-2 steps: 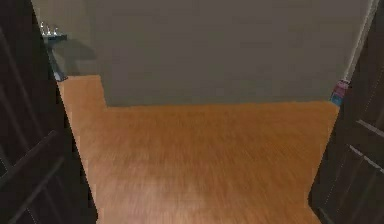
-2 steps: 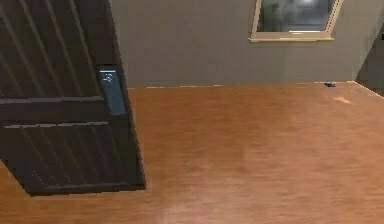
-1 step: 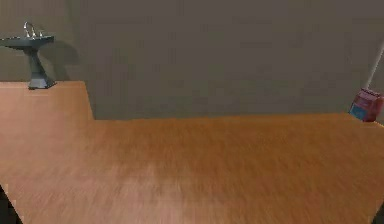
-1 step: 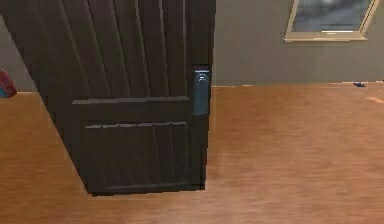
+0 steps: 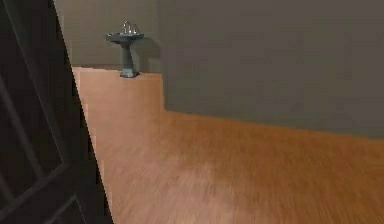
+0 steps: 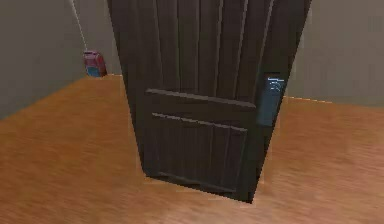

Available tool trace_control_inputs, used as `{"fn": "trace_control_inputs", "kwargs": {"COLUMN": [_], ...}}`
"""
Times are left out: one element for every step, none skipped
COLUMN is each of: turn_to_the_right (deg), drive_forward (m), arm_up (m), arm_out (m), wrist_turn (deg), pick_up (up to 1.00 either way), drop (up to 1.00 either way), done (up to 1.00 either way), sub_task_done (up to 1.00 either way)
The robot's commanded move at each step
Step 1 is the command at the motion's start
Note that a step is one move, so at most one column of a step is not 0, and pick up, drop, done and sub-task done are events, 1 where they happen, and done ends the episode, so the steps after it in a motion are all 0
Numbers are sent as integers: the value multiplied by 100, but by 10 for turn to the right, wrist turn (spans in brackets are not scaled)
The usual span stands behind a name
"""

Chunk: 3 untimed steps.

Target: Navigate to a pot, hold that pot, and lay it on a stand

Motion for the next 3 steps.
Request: {"fn": "trace_control_inputs", "kwargs": {"turn_to_the_right": [-30,0,0], "drive_forward": [0,95,50], "arm_up": [0,0,0], "arm_out": [0,0,0], "wrist_turn": [0,0,0], "pick_up": [0,0,0], "drop": [0,0,0], "done": [0,0,0], "sub_task_done": [0,0,0]}}
